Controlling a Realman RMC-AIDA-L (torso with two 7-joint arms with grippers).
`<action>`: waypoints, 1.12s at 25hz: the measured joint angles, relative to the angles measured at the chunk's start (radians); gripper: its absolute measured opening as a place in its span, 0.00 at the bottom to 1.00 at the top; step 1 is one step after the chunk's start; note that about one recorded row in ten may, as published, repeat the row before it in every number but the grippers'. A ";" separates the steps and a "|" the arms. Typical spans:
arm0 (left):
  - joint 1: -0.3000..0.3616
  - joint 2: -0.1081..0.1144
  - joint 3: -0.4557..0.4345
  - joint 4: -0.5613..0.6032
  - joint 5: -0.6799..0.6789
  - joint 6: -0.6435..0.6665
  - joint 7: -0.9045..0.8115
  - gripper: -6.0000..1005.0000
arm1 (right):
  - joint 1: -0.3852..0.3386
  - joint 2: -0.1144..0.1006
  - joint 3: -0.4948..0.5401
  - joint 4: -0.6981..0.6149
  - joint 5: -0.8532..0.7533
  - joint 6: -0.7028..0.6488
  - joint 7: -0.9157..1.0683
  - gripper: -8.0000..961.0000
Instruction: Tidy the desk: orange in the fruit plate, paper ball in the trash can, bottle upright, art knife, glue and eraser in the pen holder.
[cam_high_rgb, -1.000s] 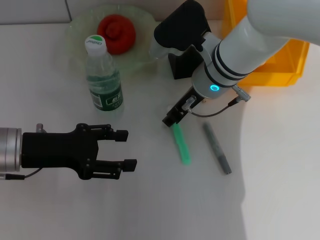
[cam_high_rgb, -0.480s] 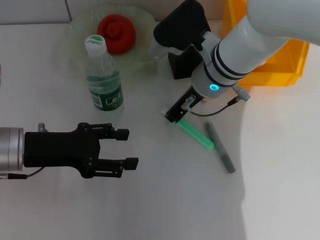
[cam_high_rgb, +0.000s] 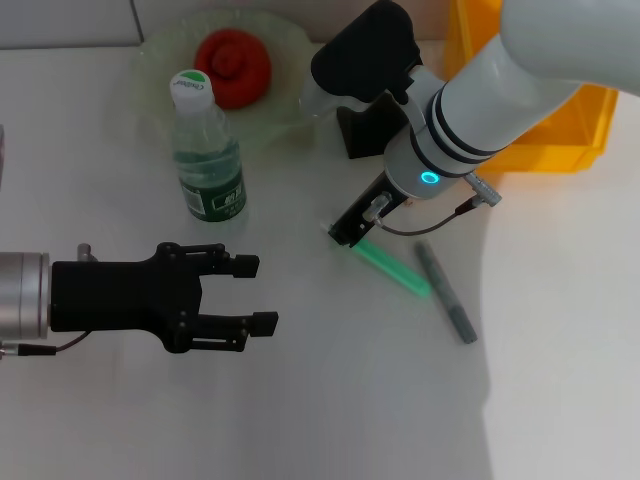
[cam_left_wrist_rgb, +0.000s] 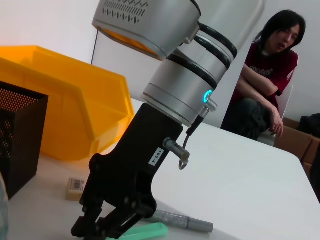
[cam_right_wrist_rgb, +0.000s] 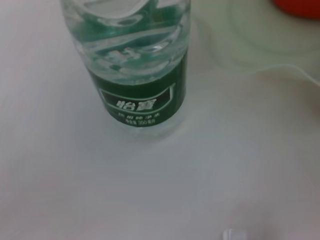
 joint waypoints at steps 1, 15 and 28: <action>0.000 0.000 0.000 0.000 0.000 0.000 0.000 0.78 | -0.007 0.000 0.002 -0.010 0.000 0.000 0.000 0.19; 0.003 0.000 0.000 0.008 -0.004 0.008 0.000 0.78 | -0.274 -0.012 0.220 -0.397 -0.005 -0.071 -0.062 0.18; -0.008 -0.001 -0.002 0.009 -0.007 0.008 0.000 0.78 | -0.534 -0.013 0.808 -0.335 0.887 -0.202 -0.722 0.18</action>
